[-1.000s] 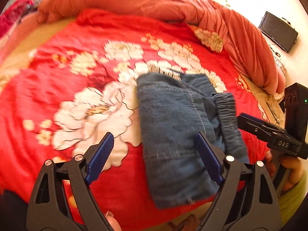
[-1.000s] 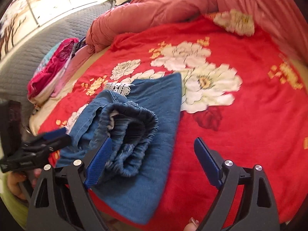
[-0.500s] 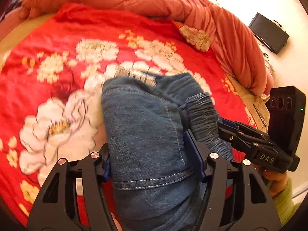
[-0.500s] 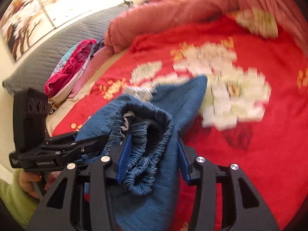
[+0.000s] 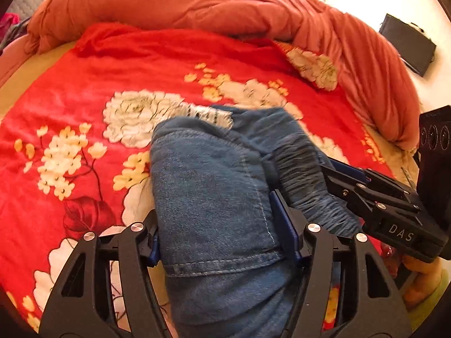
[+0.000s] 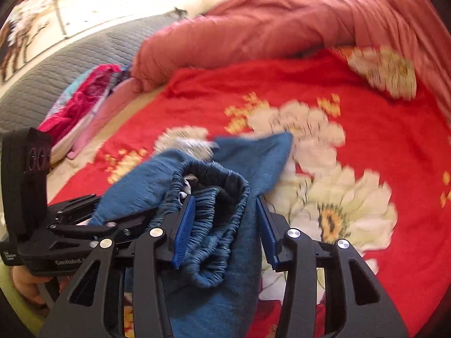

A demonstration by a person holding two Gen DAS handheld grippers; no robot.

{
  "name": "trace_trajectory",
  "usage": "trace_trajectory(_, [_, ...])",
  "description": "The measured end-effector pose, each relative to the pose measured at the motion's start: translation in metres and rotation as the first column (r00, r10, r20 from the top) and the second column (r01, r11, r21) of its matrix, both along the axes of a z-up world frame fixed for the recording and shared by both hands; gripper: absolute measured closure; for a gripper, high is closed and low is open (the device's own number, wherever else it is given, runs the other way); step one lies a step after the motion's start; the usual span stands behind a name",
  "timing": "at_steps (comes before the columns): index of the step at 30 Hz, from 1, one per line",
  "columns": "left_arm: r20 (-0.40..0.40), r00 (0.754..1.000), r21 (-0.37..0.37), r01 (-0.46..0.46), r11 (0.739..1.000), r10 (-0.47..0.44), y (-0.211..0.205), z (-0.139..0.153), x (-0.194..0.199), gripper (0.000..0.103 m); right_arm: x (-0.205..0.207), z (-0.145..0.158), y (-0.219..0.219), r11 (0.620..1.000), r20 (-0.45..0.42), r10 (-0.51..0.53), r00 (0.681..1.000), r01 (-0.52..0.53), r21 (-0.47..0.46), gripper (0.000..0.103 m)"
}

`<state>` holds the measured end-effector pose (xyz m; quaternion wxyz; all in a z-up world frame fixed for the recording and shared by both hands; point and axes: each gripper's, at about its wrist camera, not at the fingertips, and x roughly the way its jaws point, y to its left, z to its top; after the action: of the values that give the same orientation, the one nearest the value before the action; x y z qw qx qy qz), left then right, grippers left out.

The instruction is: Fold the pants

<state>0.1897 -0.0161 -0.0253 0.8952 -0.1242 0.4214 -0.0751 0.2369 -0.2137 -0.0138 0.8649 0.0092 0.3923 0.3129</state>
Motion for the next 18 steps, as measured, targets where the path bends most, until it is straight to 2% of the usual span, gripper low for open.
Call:
trace_trajectory(3, [-0.014,1.000,0.000,-0.021,1.000,0.021,0.003,-0.004,-0.003,0.036,0.003,-0.003,-0.007,0.999,-0.028,-0.025,0.999,0.025,0.024,0.046])
trace_trajectory(8, [-0.023,0.999,0.015,-0.046,0.999,0.046,0.006,-0.007,-0.010,0.030,0.004,-0.007,-0.013,0.998,-0.047,-0.064,0.997,0.064,0.001,0.034])
trace_trajectory(12, [-0.007,0.999,0.068,-0.053,0.996,0.053,0.002,-0.003,-0.015,0.027,0.001,-0.006,-0.016,0.996,-0.047,-0.088,0.995,0.088,-0.017,0.025])
trace_trajectory(18, [0.000,0.998,0.075,-0.058,0.996,0.058,0.003,0.005,-0.022,0.018,-0.005,0.004,-0.028,0.992,0.000,-0.126,0.992,0.126,-0.028,0.021])
